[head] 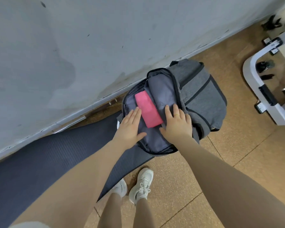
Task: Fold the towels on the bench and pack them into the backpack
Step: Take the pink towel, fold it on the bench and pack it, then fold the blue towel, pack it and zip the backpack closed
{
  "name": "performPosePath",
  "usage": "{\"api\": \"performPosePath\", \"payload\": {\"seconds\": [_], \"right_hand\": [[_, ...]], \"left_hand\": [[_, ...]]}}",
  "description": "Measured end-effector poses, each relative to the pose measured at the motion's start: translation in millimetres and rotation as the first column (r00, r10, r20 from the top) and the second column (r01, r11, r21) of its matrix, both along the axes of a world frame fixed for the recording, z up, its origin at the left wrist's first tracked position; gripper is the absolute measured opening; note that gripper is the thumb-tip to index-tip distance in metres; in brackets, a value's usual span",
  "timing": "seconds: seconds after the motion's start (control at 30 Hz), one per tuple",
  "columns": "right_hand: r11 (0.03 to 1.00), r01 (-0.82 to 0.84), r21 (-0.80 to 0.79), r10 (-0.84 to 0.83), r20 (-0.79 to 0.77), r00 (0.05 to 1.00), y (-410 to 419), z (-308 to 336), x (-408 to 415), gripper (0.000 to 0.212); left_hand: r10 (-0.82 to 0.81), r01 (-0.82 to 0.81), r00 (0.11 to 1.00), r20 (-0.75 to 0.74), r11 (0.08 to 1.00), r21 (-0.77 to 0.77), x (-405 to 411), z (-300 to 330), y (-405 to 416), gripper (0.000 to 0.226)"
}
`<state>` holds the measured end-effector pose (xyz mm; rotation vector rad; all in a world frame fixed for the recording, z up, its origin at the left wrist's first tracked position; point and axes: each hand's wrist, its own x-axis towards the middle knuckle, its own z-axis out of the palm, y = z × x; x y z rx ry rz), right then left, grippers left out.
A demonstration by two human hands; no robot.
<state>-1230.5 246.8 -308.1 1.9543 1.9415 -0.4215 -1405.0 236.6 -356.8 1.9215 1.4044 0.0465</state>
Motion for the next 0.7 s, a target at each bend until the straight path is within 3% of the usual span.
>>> {"api": "performPosePath", "payload": {"seconds": [0.13, 0.23, 0.37, 0.47, 0.57, 0.7], "right_hand": [[1.0, -0.006, -0.004, 0.005, -0.132, 0.991, 0.4, 56.5, 3.2, 0.061], [0.998, 0.017, 0.063, -0.003, -0.204, 0.979, -10.8, 102.5, 22.8, 0.051], [0.987, 0.141, -0.075, -0.157, -0.289, 0.944, -27.9, 156.4, 69.9, 0.05], [0.974, 0.22, -0.047, -0.224, -0.313, 0.923, -39.0, 188.8, 123.2, 0.055], [0.95, 0.311, 0.011, -0.291, -0.326, 0.899, -52.1, 216.5, 189.6, 0.055], [0.912, 0.403, 0.077, -0.362, -0.314, 0.878, -68.1, 238.9, 292.7, 0.047]], "left_hand": [[-0.047, 0.051, 0.998, -0.048, 0.995, 0.091, 3.7, 64.6, 11.9, 0.069], [-0.134, 0.135, 0.991, -0.017, 0.989, 0.068, 25.5, 122.4, 18.9, 0.064], [-0.307, 0.306, 0.951, 0.042, 0.951, 0.039, 70.4, 186.6, 30.2, 0.063], [-0.434, 0.431, 0.901, 0.007, 0.895, 0.115, 121.1, 224.3, 41.5, 0.057], [-0.451, 0.431, 0.89, 0.069, 0.88, 0.201, 189.1, 253.3, 48.2, 0.05], [-0.413, 0.394, 0.896, 0.162, 0.909, 0.137, 294.5, 278.0, 46.1, 0.041]]}}
